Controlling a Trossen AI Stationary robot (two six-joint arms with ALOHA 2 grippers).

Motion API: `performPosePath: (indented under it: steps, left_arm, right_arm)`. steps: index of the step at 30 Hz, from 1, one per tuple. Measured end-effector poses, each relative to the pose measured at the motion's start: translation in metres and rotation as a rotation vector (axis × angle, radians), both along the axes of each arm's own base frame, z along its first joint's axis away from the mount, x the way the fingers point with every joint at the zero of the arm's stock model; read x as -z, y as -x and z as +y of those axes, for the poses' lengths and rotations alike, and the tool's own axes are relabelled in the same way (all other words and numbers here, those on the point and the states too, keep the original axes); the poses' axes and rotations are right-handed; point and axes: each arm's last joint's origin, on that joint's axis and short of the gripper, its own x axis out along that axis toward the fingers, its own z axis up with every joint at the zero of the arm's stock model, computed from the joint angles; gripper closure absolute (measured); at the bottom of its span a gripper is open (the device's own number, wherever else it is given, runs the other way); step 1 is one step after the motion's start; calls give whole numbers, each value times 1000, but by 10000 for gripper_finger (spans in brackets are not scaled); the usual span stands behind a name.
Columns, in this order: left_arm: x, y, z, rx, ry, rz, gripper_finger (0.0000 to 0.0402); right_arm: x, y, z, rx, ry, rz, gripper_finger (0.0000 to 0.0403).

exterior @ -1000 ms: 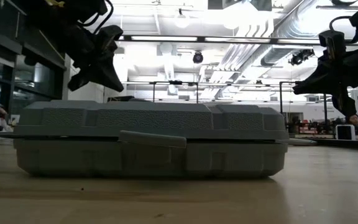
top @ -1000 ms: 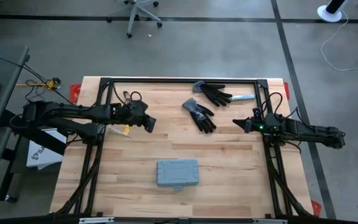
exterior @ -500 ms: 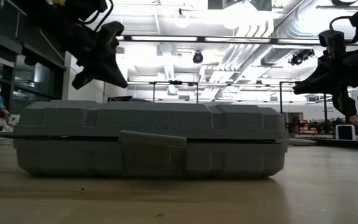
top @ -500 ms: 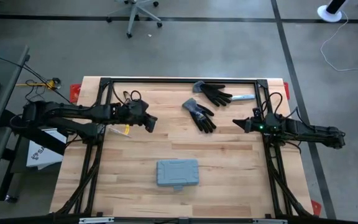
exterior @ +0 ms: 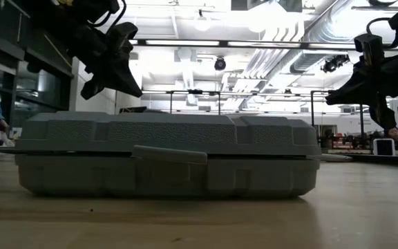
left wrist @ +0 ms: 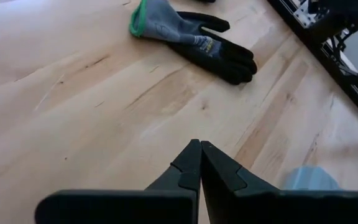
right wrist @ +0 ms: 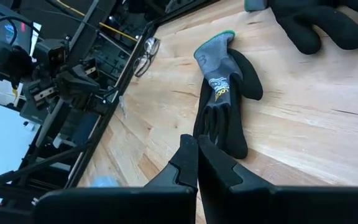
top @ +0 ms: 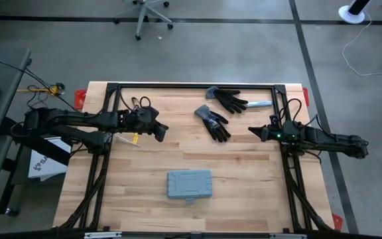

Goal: Prefit tool cases
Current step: Adjust the screwdriver from the upper left to the middle left

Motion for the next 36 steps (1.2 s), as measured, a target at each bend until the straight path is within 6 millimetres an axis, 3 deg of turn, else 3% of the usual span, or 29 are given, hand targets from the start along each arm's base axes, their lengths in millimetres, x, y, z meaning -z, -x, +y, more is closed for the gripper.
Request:
performPosePath:
  steps: [12,16,22,28,36]
  left_arm:
    - [0,-1,0,14,0,-2,401]
    - [3,1,-3,98,33,32,401]
    - [17,15,-8,148,149,227,401]
    - [29,36,-11,94,220,467,401]
    - [36,59,-10,-72,191,710,401]
  right_arm:
    - [0,0,0,-4,-9,-3,403]
    - [0,0,0,-9,7,3,403]
    - [0,0,0,-12,21,8,403]
    - [0,0,0,-10,16,6,403]
    - [0,0,0,-13,15,6,403]
